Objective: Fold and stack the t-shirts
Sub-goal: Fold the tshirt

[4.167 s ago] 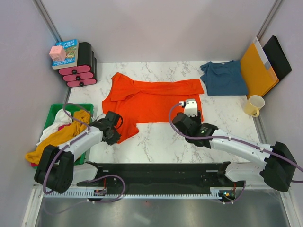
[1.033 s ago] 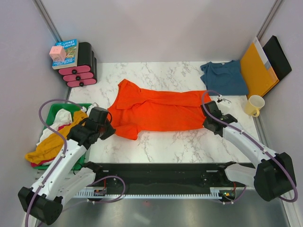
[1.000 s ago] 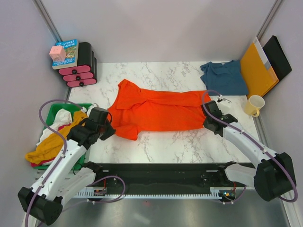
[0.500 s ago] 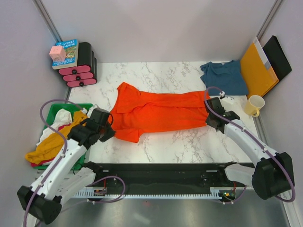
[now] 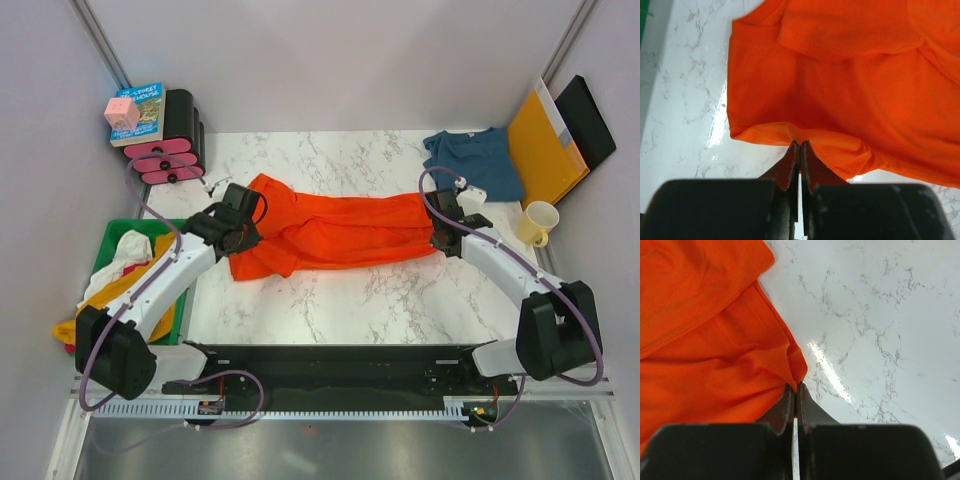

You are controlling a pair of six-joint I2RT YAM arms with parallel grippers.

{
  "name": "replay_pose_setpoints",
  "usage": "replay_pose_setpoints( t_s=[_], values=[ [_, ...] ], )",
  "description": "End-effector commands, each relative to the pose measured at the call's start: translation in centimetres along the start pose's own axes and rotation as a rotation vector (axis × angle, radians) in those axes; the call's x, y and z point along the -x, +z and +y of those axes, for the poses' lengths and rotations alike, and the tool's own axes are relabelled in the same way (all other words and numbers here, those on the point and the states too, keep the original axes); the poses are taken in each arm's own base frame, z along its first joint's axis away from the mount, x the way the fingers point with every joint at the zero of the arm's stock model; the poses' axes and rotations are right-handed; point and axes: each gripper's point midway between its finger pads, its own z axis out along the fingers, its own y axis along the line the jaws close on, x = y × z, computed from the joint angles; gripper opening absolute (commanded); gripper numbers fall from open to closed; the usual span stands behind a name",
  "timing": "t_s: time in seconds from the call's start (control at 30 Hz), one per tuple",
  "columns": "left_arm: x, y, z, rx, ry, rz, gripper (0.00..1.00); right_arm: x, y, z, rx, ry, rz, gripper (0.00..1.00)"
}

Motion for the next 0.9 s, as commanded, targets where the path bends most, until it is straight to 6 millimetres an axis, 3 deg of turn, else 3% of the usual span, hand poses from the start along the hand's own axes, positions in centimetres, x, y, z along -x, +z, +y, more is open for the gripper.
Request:
replay_pose_setpoints(
  t_s=[0.0,0.17,0.4,0.7,0.8,0.87],
  values=[
    [4.9,0.1,-1.9,0.006,0.039,-0.139,0.02,2.1,0.8,-0.2,-0.042,0.036,-0.048,0.00],
    [6.7,1.5,-3.4,0.029,0.072,-0.158,0.02,2.5,2.2,-0.5,-0.075,0.067,-0.033,0.00],
    [8.8,3.7,-4.2,0.060,0.068,-0.160,0.02,4.8,3.5,1.2,-0.080,0.096,-0.059,0.00],
    [13.5,4.1,-6.0,0.056,0.064,-0.234,0.02,8.0,4.3,3.4,-0.070,0.104,-0.095,0.00],
    [14.8,5.1,-7.2,0.052,0.072,-0.241,0.02,7.8,5.5,3.9,-0.086,0.091,-0.078,0.00],
    [14.4,6.7,-7.5,0.070,0.093,-0.218,0.02,7.9,6.1,4.2,-0.090,0.088,-0.077,0.00]
  ],
)
